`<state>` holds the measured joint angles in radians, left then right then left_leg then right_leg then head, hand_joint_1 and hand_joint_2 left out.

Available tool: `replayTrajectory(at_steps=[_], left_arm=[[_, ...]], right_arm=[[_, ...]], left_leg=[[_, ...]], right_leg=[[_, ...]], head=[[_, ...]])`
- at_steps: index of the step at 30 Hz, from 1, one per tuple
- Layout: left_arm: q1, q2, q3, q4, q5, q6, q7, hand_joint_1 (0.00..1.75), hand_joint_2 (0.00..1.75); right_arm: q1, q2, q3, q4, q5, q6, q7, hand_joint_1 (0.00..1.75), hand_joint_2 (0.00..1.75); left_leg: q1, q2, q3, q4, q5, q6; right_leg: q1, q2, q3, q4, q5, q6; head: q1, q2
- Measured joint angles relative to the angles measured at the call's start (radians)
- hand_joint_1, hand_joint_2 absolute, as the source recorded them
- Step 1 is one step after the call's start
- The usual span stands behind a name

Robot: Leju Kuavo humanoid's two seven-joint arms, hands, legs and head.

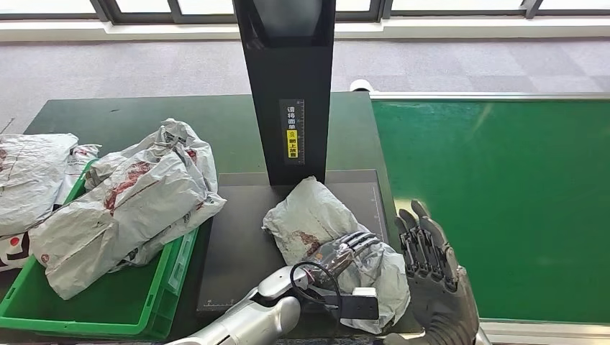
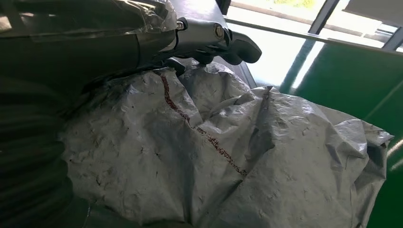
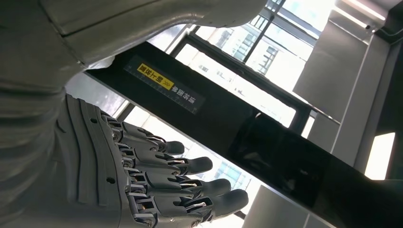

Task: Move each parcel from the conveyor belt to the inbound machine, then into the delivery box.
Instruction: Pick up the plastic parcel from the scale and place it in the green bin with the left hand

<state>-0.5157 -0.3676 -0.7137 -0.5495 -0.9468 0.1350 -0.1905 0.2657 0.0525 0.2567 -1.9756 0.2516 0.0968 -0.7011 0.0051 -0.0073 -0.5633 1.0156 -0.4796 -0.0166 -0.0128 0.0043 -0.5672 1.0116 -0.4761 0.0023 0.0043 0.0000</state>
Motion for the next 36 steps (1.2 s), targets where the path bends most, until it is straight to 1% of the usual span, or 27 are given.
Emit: replayTrajectory(at_steps=[4, 11, 16, 20, 26, 29, 33, 36], left_arm=[[-0.031, -0.002, -0.064, 0.050, 0.029, -0.020, -0.003, 1.75, 1.75], [-0.041, -0.002, -0.097, 0.090, 0.056, 0.035, -0.029, 1.75, 1.75], [-0.042, -0.002, -0.098, 0.107, 0.052, 0.084, -0.051, 1.75, 1.75], [-0.042, -0.001, -0.098, 0.119, 0.040, 0.105, -0.066, 1.75, 1.75], [-0.037, -0.001, -0.098, 0.123, -0.001, 0.152, -0.066, 1.75, 1.75], [-0.024, 0.000, -0.096, 0.121, -0.038, 0.236, -0.038, 1.75, 1.75], [0.004, 0.010, -0.076, 0.094, -0.089, 0.411, 0.016, 1.75, 1.75], [0.033, 0.028, -0.046, 0.040, -0.126, 0.491, 0.035, 1.75, 1.75]], right_arm=[[-0.001, -0.005, 0.000, -0.004, -0.007, 0.005, 0.000, 0.00, 1.75], [0.000, -0.008, 0.000, -0.006, -0.017, -0.002, 0.000, 0.00, 1.75], [0.000, -0.009, 0.000, -0.006, -0.020, -0.001, 0.000, 0.00, 1.75], [-0.002, -0.010, 0.000, -0.006, -0.026, -0.002, 0.000, 0.00, 1.75], [-0.003, -0.011, 0.000, -0.006, -0.027, -0.009, 0.000, 0.00, 1.75], [-0.002, -0.011, 0.001, -0.006, -0.026, -0.016, 0.000, 0.00, 1.75], [0.002, -0.011, 0.002, -0.010, -0.025, -0.029, 0.000, 0.00, 1.75], [0.009, -0.011, 0.003, -0.016, -0.025, -0.039, 0.000, 0.00, 1.75]], left_leg=[[0.000, 0.000, 0.000, 0.000, 0.000, 0.001], [0.000, 0.000, 0.001, 0.000, 0.000, 0.002], [0.000, 0.001, -0.002, 0.000, -0.001, 0.002], [0.000, 0.001, -0.001, 0.000, -0.002, 0.002], [0.000, 0.001, -0.001, 0.000, -0.002, 0.002], [0.000, 0.001, -0.001, 0.000, -0.002, 0.002], [0.000, 0.001, 0.000, 0.000, -0.001, 0.002], [0.000, 0.001, 0.002, 0.000, 0.001, 0.001]], right_leg=[[0.000, 0.000, 0.002, 0.000, 0.000, 0.001], [0.000, -0.001, 0.004, 0.000, -0.001, 0.001], [0.000, 0.000, 0.006, 0.000, -0.001, 0.001], [0.000, -0.001, 0.006, 0.000, -0.001, 0.001], [0.001, 0.000, 0.006, 0.000, -0.001, 0.001], [0.001, 0.000, 0.006, 0.000, -0.001, 0.000], [0.000, 0.000, 0.004, 0.000, -0.001, 0.000], [0.000, 0.000, 0.002, 0.000, 0.000, 0.001]], head=[[0.000, 0.000], [0.000, 0.000], [0.000, 0.000], [0.000, 0.000], [0.000, 0.000], [0.000, 0.000], [0.000, 0.000], [0.000, 0.000]])
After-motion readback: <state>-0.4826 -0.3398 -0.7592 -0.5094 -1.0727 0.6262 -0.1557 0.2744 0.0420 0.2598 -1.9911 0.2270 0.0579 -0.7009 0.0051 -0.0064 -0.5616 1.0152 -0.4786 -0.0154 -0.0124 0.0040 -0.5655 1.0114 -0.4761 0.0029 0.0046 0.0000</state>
